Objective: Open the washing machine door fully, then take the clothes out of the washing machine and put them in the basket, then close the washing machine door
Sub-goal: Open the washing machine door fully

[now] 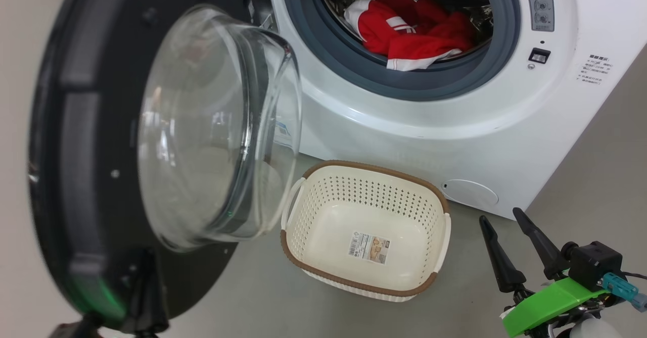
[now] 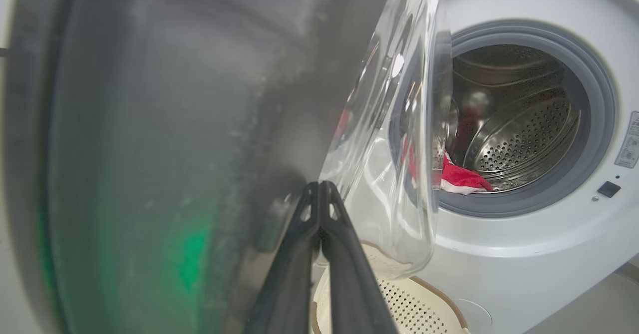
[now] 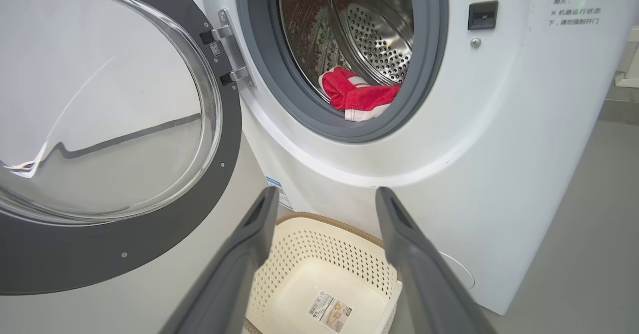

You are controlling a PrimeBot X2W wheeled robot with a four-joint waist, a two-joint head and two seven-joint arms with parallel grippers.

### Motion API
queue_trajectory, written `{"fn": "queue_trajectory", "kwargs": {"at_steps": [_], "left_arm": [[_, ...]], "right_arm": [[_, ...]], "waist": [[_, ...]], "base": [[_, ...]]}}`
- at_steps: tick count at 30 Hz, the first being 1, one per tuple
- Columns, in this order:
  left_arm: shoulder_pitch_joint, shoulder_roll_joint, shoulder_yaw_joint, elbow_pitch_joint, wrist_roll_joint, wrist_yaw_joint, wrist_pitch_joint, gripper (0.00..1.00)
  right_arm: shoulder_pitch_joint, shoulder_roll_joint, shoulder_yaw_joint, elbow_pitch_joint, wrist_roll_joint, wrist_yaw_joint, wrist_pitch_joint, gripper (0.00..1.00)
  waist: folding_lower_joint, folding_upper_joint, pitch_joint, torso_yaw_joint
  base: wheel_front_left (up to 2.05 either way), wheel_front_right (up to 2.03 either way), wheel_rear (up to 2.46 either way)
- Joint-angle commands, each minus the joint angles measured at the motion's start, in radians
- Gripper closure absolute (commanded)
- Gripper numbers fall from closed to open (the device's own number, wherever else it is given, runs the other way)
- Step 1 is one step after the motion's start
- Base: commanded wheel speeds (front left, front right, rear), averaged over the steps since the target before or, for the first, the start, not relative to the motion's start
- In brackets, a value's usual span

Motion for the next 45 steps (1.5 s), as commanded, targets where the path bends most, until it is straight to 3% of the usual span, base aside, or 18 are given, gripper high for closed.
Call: {"fn": "queue_trajectory", "kwargs": {"at_steps": [1,16,35,45], "left_arm": [[-0.041,0.016,0.061,-0.017,-0.001,0.01,-0.006,1.0],[-0.195,0.016,0.342,0.112,0.077,-0.037,-0.006,1.0],[-0.422,0.033,0.664,0.337,0.213,-0.142,-0.006,1.0],[-0.5,0.059,0.756,0.427,0.29,-0.172,-0.006,1.0]], "right_arm": [[-0.001,-0.013,0.02,-0.026,-0.008,0.008,-0.006,0.0],[-0.022,-0.038,0.023,-0.033,-0.007,0.008,-0.006,0.0],[-0.051,-0.074,0.026,-0.043,-0.006,0.008,-0.006,0.0],[-0.054,-0.085,0.026,-0.05,-0.005,0.008,-0.006,0.0]], "waist": [[0.0,0.0,0.001,-0.002],[0.0,0.0,0.05,-0.028],[0.0,0.0,0.128,-0.061],[0.0,0.0,0.151,-0.069]], "base": [[0.0,0.0,0.0],[0.0,0.0,0.0],[0.0,0.0,0.0],[0.0,0.0,0.0]]}}
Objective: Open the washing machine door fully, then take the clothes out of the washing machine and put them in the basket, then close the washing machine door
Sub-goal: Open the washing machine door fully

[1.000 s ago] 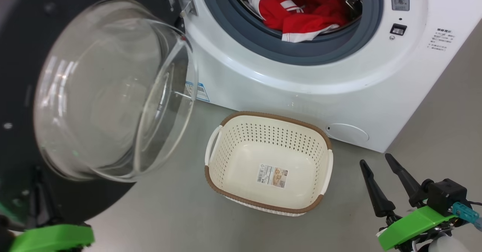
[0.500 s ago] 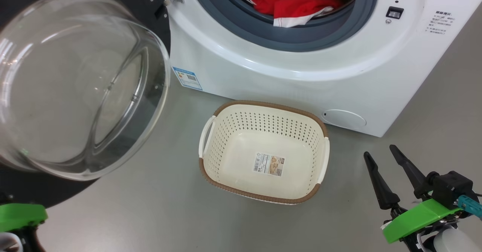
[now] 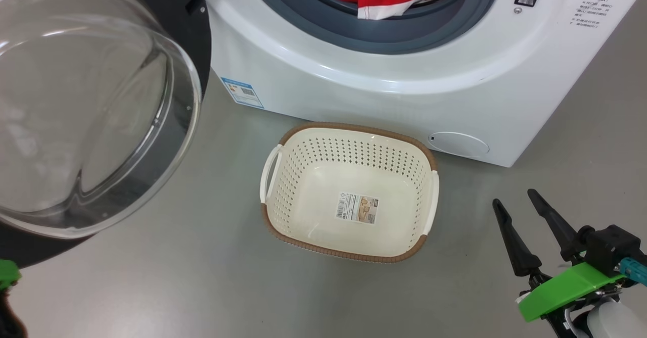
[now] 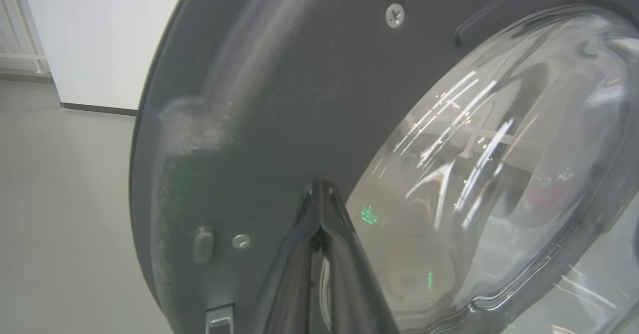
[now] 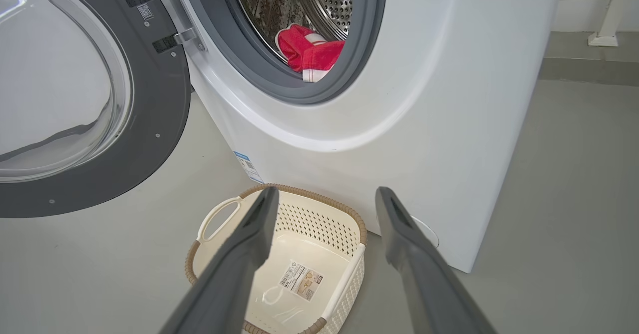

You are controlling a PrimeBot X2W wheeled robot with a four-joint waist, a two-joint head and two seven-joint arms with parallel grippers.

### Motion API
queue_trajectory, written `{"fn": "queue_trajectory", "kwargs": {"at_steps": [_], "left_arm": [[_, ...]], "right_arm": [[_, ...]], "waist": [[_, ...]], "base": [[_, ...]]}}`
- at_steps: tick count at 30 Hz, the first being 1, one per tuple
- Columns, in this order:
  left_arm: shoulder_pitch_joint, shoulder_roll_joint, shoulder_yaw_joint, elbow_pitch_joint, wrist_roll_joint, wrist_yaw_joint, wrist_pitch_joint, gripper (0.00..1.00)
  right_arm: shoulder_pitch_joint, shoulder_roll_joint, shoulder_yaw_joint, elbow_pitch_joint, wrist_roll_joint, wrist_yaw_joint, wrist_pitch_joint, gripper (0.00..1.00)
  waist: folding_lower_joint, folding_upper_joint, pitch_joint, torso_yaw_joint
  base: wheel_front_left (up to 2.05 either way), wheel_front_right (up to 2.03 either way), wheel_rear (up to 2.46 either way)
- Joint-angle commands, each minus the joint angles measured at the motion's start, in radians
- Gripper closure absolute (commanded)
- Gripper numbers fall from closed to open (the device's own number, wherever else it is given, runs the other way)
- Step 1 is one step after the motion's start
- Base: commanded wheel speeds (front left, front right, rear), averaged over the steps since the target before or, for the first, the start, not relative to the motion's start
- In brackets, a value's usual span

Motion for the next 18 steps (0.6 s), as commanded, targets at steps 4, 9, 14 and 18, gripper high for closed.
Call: {"fn": "queue_trajectory", "kwargs": {"at_steps": [4,9,14,18], "left_arm": [[-0.038,0.077,0.054,0.027,0.03,-0.014,-0.004,1.0],[-0.053,0.084,0.074,0.058,0.05,-0.029,-0.004,1.0],[-0.035,0.079,0.072,0.071,0.057,-0.046,-0.004,1.0],[0.006,0.062,0.046,0.045,0.047,-0.052,-0.004,1.0]], "right_arm": [[-0.028,-0.017,0.021,-0.025,-0.005,0.008,-0.006,0.0],[-0.032,-0.015,0.019,-0.022,-0.006,0.008,-0.006,0.0],[-0.029,-0.005,0.02,-0.015,-0.005,0.008,-0.006,0.0],[-0.023,0.004,0.021,-0.013,-0.008,0.008,-0.006,0.0]], "waist": [[0.0,0.0,0.006,-0.005],[0.0,0.0,-0.001,-0.007],[0.0,0.0,-0.026,-0.008],[0.0,0.0,-0.05,-0.01]], "base": [[0.0,0.0,0.0],[0.0,0.0,0.0],[0.0,0.0,0.0],[0.0,0.0,0.0]]}}
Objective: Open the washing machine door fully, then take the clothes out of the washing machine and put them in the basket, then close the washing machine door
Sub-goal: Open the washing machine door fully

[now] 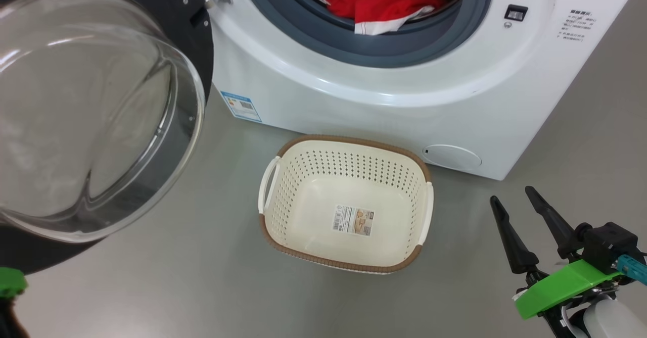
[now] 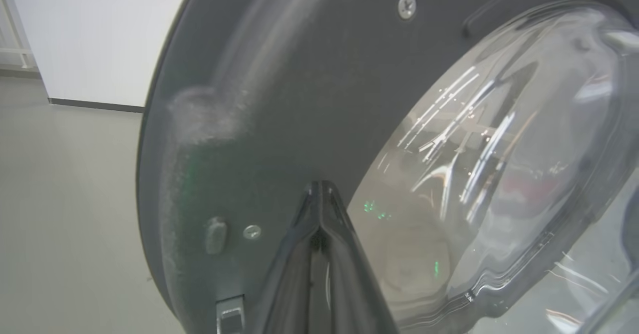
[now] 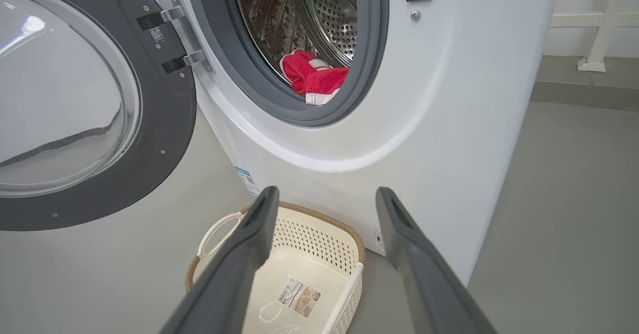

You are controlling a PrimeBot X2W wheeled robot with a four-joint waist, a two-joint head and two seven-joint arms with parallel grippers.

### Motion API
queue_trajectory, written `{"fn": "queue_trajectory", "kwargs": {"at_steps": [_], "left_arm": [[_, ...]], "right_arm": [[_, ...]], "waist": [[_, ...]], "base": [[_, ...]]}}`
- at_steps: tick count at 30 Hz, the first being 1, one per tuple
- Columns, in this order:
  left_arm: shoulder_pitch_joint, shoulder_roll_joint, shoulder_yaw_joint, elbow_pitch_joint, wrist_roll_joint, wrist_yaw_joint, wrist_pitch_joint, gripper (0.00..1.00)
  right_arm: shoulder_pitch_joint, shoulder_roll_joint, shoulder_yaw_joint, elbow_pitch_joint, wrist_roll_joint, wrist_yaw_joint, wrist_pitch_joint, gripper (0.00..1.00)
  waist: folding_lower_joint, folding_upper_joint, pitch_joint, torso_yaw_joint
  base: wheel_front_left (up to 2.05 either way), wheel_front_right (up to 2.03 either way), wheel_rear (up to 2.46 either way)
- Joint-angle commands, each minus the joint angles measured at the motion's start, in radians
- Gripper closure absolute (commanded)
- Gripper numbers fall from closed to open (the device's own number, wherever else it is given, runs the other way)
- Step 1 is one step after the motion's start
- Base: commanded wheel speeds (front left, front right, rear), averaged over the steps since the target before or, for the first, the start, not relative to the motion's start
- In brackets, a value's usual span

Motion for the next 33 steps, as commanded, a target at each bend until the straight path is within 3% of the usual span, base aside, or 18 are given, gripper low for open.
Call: {"fn": "queue_trajectory", "kwargs": {"at_steps": [1,9,13,15,16,17,18,19,33], "left_arm": [[0.043,0.037,-0.012,-0.041,-0.008,-0.006,-0.004,1.0],[0.195,0.009,-0.17,-0.175,-0.096,-0.006,-0.004,1.0],[0.271,0.002,-0.248,-0.265,-0.131,-0.006,-0.004,0.7],[0.307,0.001,-0.292,-0.303,-0.146,-0.006,-0.004,0.45],[0.322,0.001,-0.306,-0.316,-0.157,-0.006,-0.004,0.24],[0.322,0.001,-0.306,-0.316,-0.157,-0.006,-0.004,0.24],[0.335,0.001,-0.317,-0.328,-0.167,-0.006,-0.004,0.09],[0.347,0.001,-0.328,-0.338,-0.173,-0.006,-0.004,0.0],[0.433,0.002,-0.501,-0.432,-0.187,-0.006,-0.004,0.0]], "right_arm": [[-0.004,-0.002,0.02,-0.02,-0.008,0.007,-0.006,0.0],[0.009,0.014,0.014,-0.022,-0.01,0.007,-0.006,0.0],[0.019,0.022,0.01,-0.026,-0.01,0.007,-0.006,0.0],[0.025,0.025,0.01,-0.027,-0.011,0.007,-0.006,0.0],[0.027,0.027,0.008,-0.028,-0.012,0.007,-0.006,0.0],[0.027,0.027,0.008,-0.028,-0.012,0.007,-0.006,0.0],[0.031,0.03,0.005,-0.03,-0.013,0.007,-0.006,0.0],[0.034,0.033,0.001,-0.031,-0.013,0.007,-0.006,0.0],[0.072,0.066,-0.053,-0.047,-0.009,0.007,-0.006,0.0]], "waist": [[0.0,0.0,-0.018,-0.004],[0.0,0.0,-0.062,-0.025],[0.0,0.0,-0.079,-0.047],[0.0,0.0,-0.085,-0.061],[0.0,0.0,-0.088,-0.068],[0.0,0.0,-0.088,-0.068],[0.0,0.0,-0.091,-0.077],[0.0,0.0,-0.093,-0.086],[0.0,0.0,-0.12,-0.239]], "base": [[0.0,0.0,0.0],[0.0,0.0,0.0],[0.0,0.0,0.0],[0.0,0.0,0.0],[0.0,0.0,0.0],[0.0,0.0,0.0],[0.0,0.0,0.0],[0.0,0.0,0.0],[0.0,0.0,0.0]]}}
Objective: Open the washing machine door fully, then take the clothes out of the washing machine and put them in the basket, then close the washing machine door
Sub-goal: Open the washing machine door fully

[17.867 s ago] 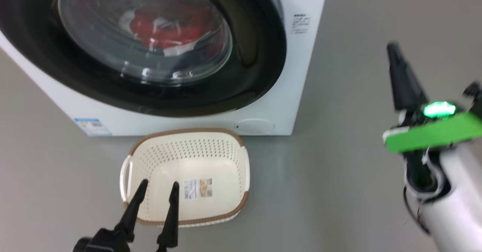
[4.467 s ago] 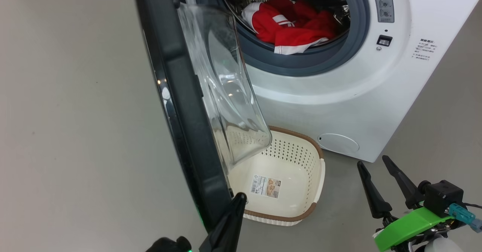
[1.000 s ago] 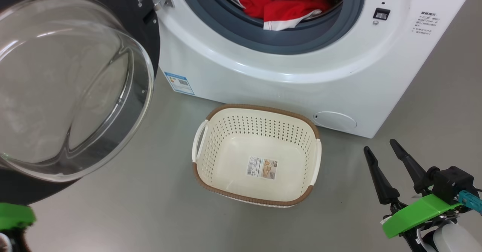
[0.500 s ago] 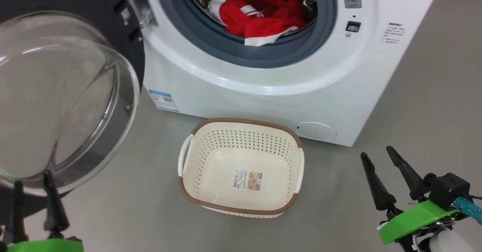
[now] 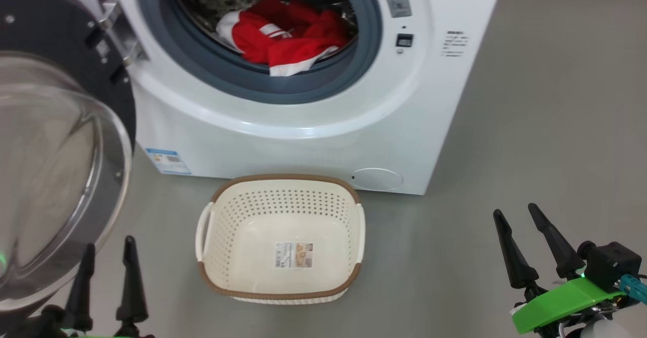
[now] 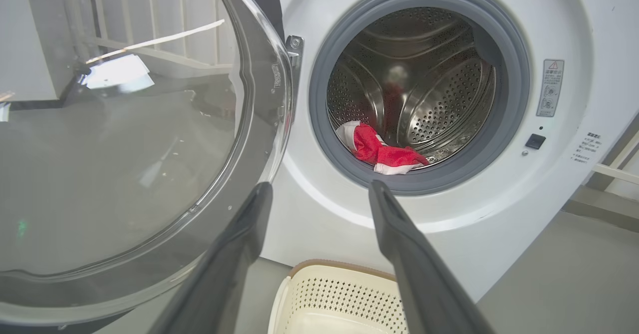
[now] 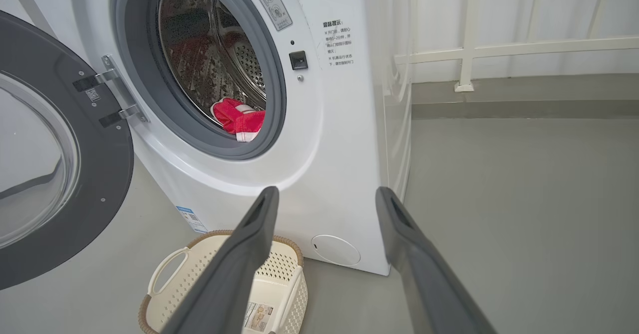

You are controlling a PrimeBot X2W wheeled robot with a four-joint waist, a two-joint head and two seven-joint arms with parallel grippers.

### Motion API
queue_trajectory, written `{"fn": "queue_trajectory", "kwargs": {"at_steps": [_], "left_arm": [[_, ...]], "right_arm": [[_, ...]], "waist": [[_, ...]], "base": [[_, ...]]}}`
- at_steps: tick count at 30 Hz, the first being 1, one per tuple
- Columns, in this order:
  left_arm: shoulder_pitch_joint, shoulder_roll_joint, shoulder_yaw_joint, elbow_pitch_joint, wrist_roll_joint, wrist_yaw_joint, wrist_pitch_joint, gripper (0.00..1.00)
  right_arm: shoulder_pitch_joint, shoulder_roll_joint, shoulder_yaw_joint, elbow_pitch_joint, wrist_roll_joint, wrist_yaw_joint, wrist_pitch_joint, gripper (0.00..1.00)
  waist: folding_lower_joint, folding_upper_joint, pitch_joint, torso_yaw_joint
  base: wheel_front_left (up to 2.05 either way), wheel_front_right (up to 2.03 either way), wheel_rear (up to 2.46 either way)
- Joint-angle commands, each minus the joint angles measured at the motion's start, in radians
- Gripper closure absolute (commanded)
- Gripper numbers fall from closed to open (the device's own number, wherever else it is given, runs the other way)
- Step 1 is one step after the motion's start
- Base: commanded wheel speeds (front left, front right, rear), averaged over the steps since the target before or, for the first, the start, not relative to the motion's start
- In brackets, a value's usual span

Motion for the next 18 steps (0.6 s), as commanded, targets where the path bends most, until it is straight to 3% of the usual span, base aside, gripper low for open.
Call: {"fn": "queue_trajectory", "kwargs": {"at_steps": [1,6,18], "left_arm": [[0.002,0.022,0.012,-0.035,-0.001,-0.005,-0.004,0.0],[0.019,0.042,-0.062,-0.051,-0.01,-0.005,-0.004,0.0],[0.052,0.065,-0.124,-0.048,-0.045,-0.005,-0.004,0.0]], "right_arm": [[0.008,-0.001,0.01,-0.027,-0.005,0.007,-0.006,0.0],[0.025,0.014,-0.009,-0.031,-0.002,0.007,-0.006,0.0],[0.058,0.025,-0.038,-0.037,0.0,0.007,-0.006,0.0]], "waist": [[0.0,0.0,-0.013,-0.051],[0.0,0.0,-0.017,-0.109],[0.0,0.0,-0.031,-0.218]], "base": [[0.0,0.0,0.0],[0.0,0.0,0.0],[0.0,0.0,0.0]]}}
